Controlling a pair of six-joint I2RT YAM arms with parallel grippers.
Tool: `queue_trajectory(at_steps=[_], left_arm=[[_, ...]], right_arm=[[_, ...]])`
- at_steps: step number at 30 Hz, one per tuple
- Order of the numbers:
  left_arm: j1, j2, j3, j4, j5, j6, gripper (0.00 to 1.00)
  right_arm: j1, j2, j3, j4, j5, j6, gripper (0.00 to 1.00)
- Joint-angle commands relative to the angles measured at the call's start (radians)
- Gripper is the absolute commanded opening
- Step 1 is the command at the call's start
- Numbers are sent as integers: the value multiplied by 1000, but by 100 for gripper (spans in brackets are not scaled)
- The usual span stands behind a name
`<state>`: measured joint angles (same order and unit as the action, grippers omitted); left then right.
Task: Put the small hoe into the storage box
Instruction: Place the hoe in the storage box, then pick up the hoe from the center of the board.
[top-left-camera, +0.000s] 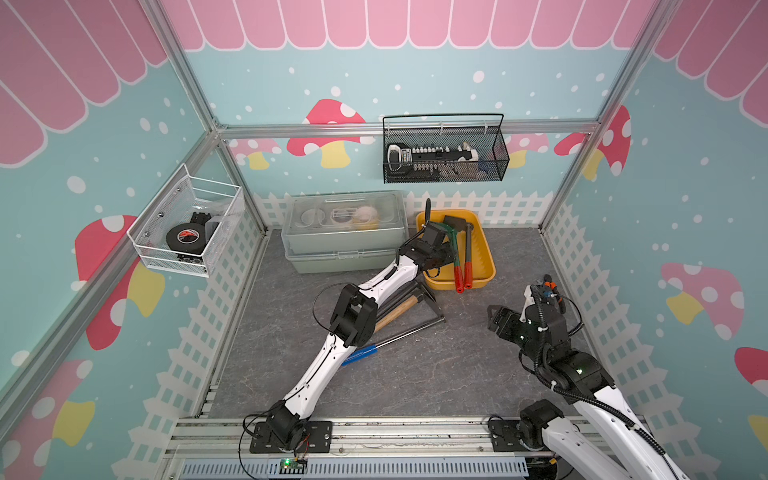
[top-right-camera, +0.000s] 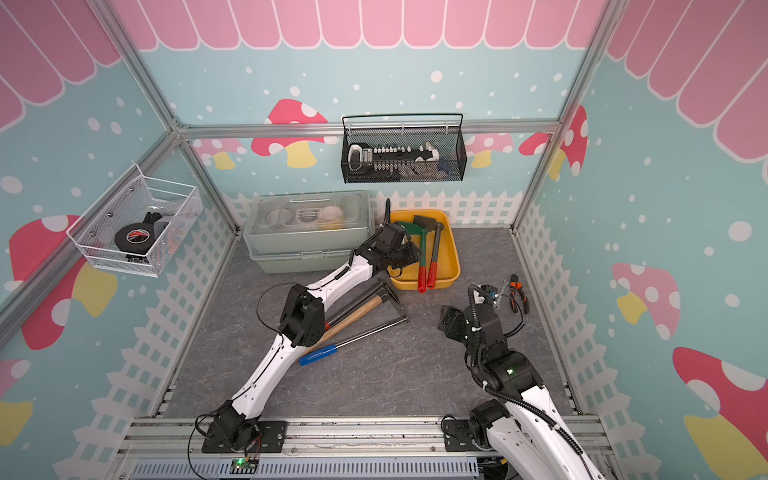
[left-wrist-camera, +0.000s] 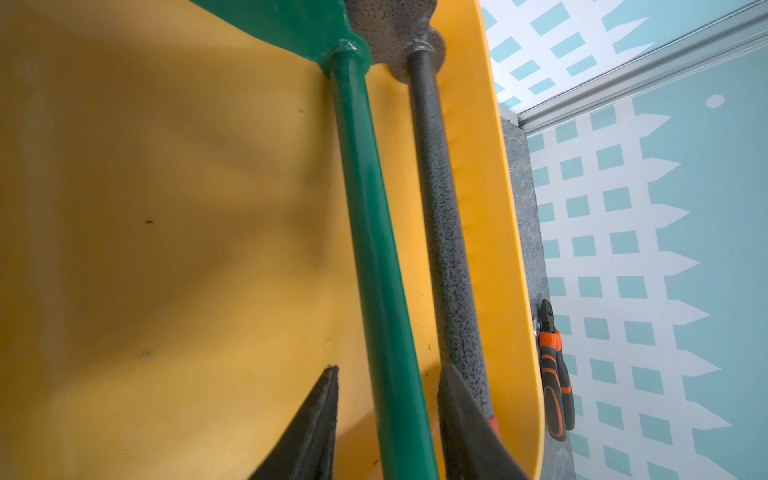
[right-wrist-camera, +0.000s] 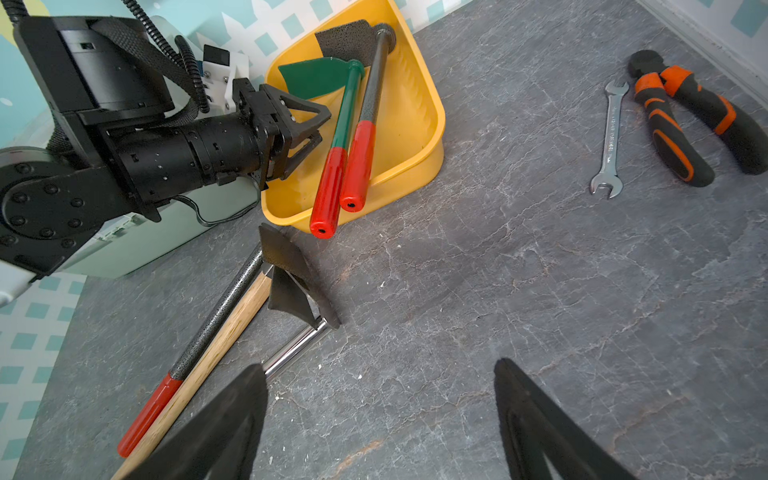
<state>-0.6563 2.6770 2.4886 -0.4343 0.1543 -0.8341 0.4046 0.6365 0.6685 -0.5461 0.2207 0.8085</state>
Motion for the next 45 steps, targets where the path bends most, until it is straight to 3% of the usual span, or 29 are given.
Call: queue_trajectory(at_steps=[1,10,17,30,36,41,45], left_arm=[[5,-12,-17,23,10,-8,41],[7,-105,-90,63,49,63,45],[7,-274,-233,70,67,197,46],[4,-660,-702,75,3,423,46],[-5,-804,-930,77,-64,454,47],[-15,-919,-1094,86,-153,476,47],[-16,-991,-1192,84,-156,481,47]], right_arm=[[-6,4,-5,7,12,-11,85],[-7,29,-3,8,-20,-43,85],[-7,68,-7,39,-106,-93,85],[-7,237,5,136,-331,-170,86],[-7,319,18,176,-424,-184,86],[-6,369,38,176,-441,-198,86],[-7,388,43,184,-454,-197,86]])
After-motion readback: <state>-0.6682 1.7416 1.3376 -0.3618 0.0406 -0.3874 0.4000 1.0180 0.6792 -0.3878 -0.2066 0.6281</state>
